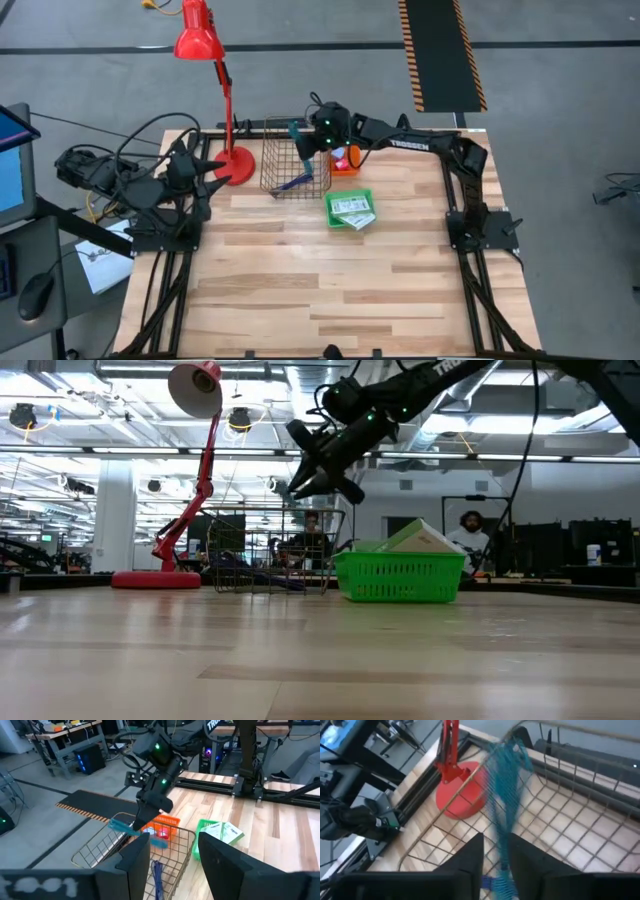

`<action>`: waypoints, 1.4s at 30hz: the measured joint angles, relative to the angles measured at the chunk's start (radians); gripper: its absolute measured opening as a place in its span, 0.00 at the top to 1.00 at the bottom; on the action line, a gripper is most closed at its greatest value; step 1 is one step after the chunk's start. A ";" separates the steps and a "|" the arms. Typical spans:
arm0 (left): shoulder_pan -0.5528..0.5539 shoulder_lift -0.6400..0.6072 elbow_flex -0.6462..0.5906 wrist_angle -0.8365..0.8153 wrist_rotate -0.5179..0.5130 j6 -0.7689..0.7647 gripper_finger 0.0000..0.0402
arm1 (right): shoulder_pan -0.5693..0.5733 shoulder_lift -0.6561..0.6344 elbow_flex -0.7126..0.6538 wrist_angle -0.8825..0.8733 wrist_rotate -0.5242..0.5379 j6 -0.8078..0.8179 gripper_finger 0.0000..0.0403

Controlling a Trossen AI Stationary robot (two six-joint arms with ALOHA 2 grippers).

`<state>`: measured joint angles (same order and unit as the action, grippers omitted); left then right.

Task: Pick and place items into bin
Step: Put the blue charger cable into the black wire basket, then return to Home Position

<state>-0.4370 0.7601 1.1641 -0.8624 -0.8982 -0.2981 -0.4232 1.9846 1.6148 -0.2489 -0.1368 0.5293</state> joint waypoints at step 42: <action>0.000 -0.655 -0.643 0.675 0.654 0.074 0.61 | 0.672 -0.522 0.201 -0.225 0.473 -0.216 0.58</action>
<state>-0.4370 0.1051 0.5213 -0.1876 -0.2441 -0.2246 0.2484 1.4627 1.8160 -0.4742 0.3361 0.3131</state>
